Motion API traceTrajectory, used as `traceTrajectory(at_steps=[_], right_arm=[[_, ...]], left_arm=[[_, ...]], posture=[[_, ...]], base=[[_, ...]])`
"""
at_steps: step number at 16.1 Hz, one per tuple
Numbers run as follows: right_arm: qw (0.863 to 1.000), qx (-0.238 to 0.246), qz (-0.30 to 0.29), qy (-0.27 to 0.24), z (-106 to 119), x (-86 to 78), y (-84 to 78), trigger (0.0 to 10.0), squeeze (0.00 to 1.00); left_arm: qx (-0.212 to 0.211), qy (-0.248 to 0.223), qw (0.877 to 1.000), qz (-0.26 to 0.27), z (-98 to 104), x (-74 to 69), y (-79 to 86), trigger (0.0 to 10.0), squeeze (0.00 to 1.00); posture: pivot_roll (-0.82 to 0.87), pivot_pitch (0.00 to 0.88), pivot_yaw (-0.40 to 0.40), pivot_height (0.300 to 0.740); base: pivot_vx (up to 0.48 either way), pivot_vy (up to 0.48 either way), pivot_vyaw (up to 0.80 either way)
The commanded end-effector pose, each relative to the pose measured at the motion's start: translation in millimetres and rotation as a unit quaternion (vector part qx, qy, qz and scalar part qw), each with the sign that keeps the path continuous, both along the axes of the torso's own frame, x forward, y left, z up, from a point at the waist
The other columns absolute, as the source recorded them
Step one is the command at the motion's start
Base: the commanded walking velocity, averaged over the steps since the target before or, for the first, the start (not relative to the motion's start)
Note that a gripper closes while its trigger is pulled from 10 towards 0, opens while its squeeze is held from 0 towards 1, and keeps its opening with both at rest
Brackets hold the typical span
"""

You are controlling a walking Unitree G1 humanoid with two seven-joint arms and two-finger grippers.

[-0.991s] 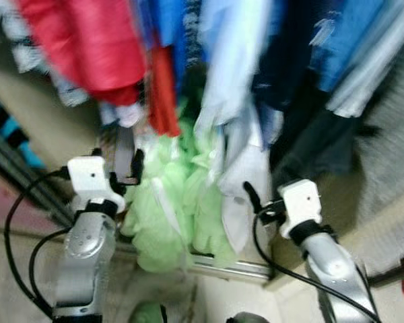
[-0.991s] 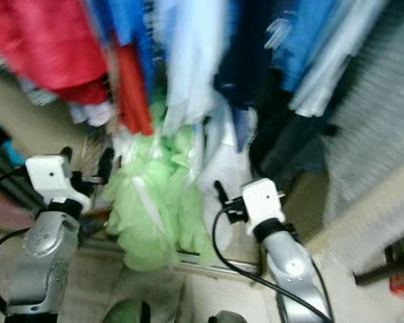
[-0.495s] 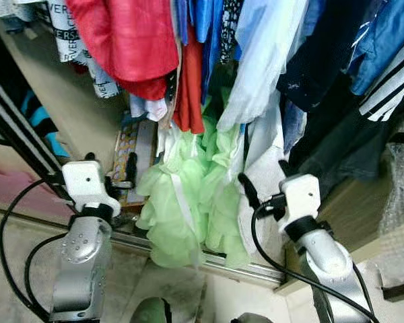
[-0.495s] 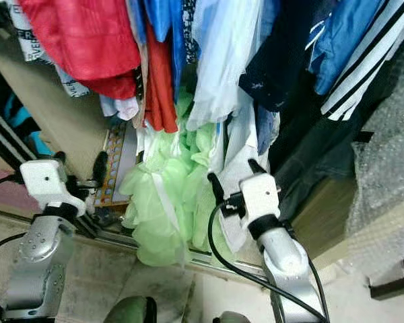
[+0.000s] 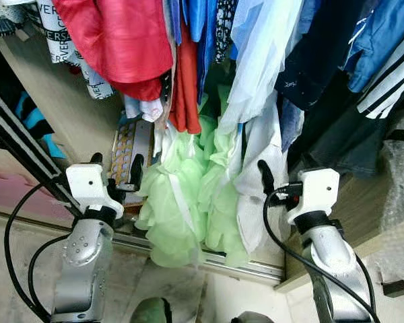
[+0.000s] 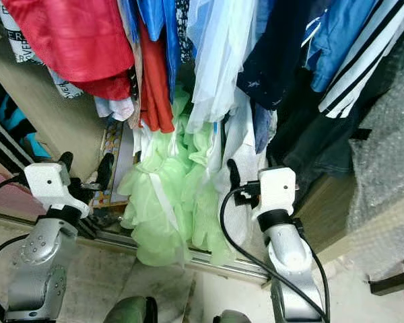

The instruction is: Clean up the room

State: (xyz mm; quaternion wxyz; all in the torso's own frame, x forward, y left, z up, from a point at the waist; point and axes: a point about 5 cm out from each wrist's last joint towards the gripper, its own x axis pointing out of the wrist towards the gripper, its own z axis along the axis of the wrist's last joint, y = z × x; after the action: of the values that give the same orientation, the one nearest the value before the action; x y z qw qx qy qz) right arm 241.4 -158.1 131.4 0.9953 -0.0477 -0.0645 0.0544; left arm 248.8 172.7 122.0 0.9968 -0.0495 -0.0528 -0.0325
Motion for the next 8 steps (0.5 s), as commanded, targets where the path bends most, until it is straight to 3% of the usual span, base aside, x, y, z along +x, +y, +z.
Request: traceTrajectory(at_steps=[1, 8], right_arm=[[1.0, 0.017, -0.02, -0.002, 3, 3.5, -4.6, 10.0, 0.0], [0.999, 0.005, -0.032, -0.026, 9, 18.3, -8.4, 10.0, 0.0]], left_arm=[[-0.002, -0.005, 1.0, 0.004, 1, -0.3, 5.4, 10.0, 0.0], [-0.004, -0.03, 0.999, 0.02, 7, 7.9, 13.5, 10.0, 0.0]], posture=[[-0.04, 0.042, 0.007, 0.74], [-0.03, 0.0, -0.007, 0.74]], base=[[0.0, 0.0, 0.0], [0.0, 0.0, 0.0]])
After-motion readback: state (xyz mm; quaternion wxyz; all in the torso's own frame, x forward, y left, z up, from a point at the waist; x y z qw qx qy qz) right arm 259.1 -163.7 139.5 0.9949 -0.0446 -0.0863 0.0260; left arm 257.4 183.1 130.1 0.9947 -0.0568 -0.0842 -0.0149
